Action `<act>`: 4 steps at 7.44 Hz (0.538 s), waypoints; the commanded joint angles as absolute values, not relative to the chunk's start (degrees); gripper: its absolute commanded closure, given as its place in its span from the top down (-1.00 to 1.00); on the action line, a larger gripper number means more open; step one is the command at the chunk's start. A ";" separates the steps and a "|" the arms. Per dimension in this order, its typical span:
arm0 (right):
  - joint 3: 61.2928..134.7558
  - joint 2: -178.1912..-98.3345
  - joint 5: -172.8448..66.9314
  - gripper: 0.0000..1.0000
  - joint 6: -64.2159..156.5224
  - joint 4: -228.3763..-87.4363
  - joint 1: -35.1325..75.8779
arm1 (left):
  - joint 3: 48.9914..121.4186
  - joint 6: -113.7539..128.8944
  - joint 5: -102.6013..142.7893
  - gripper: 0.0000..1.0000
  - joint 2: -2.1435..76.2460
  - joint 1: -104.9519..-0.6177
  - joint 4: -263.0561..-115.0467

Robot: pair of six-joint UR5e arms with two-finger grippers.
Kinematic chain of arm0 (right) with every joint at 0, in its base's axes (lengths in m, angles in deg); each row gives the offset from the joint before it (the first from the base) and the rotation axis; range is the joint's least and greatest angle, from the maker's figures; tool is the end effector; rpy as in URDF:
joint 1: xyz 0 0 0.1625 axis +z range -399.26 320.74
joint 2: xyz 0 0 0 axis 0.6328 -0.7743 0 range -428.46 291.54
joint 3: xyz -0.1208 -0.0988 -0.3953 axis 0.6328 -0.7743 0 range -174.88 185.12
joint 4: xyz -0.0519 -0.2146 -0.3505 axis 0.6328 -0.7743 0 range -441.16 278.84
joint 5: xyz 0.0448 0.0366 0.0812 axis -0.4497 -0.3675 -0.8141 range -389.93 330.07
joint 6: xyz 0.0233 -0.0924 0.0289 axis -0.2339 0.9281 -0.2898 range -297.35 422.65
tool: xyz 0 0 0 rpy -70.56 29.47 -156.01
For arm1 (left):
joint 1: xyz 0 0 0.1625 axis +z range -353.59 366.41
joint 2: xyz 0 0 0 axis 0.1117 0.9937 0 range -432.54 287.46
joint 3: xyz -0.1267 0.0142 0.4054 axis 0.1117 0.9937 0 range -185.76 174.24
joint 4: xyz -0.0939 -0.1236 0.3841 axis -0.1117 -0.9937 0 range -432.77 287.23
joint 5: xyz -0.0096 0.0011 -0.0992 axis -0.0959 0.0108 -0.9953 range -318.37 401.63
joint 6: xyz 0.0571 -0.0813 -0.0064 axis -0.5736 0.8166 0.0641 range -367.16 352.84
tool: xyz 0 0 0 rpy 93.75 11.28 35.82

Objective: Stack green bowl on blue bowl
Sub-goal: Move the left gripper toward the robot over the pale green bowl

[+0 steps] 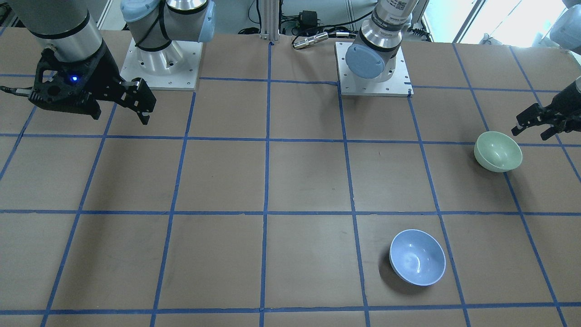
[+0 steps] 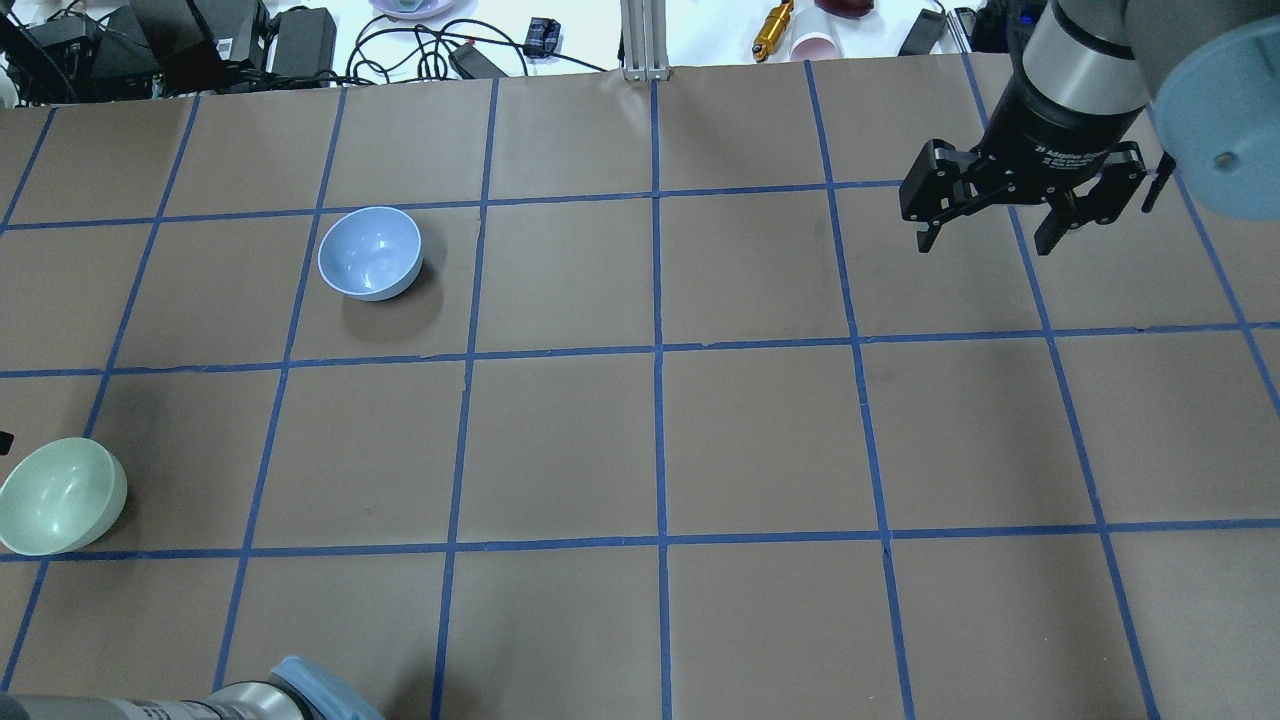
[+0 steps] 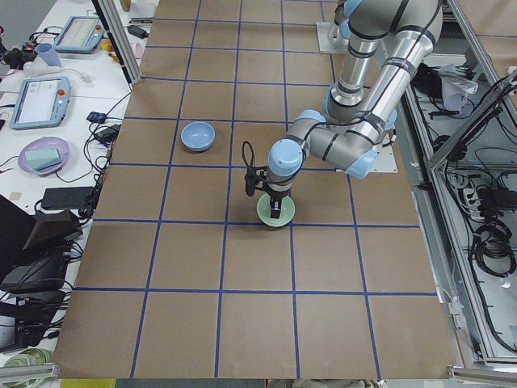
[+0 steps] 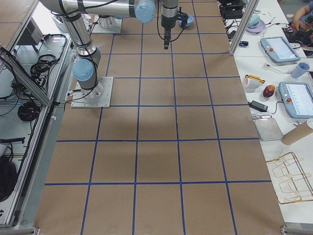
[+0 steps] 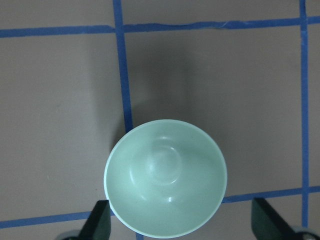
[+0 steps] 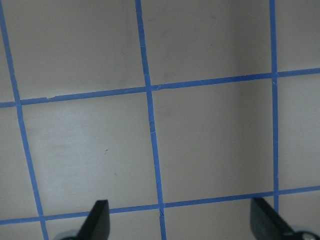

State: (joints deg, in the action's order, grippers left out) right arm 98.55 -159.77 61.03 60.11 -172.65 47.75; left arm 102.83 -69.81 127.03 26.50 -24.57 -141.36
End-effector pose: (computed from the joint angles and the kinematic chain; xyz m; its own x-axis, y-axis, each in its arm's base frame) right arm 0.1064 -0.4871 0.4722 -0.9952 0.0963 0.0173 0.0965 0.9953 0.0101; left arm 0.3581 -0.3799 0.2907 -0.9893 0.0599 0.1330 0.0576 0.9981 -0.0210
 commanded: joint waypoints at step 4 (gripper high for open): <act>98.54 -159.77 61.03 1.00 60.11 -172.65 47.75 | 103.04 -71.94 126.79 0.98 36.17 -22.68 -134.47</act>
State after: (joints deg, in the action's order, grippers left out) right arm 98.55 -159.77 61.03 60.11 -172.65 47.75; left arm 103.00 -72.04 126.89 34.78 -22.65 -134.98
